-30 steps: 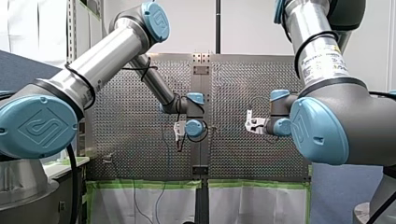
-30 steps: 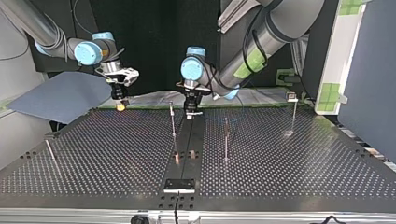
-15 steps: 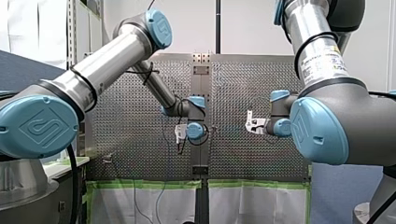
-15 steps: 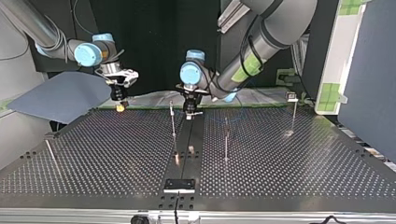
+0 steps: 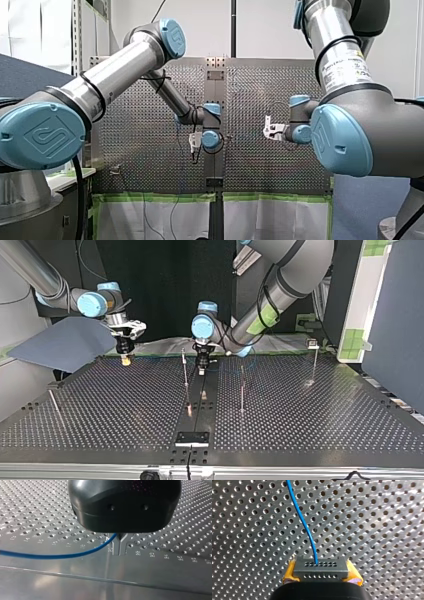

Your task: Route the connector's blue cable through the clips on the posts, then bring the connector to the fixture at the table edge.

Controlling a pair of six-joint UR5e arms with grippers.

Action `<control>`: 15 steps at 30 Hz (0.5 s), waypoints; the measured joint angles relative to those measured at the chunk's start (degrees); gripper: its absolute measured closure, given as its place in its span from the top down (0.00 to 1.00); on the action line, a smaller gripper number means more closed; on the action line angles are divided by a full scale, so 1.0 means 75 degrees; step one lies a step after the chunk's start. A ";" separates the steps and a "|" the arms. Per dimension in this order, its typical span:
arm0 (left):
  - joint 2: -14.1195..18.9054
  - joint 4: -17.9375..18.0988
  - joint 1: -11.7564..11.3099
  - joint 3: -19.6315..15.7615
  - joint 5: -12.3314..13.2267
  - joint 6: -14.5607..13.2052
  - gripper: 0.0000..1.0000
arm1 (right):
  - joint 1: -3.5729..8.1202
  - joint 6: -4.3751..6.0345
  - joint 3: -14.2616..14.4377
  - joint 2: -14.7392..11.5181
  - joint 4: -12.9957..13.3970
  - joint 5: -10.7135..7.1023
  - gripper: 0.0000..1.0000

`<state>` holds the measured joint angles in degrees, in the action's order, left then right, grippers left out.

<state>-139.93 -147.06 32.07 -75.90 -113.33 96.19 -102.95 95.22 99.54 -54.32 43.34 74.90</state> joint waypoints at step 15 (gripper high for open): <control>-0.0002 -0.0115 -0.0070 0.0056 -0.0036 -0.0086 0.00 | -0.0052 -0.0079 -0.0757 0.0806 -0.0280 -0.0024 0.02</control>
<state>-139.95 -147.92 31.55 -75.48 -113.61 95.55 -103.34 94.63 93.87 -48.28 41.25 74.72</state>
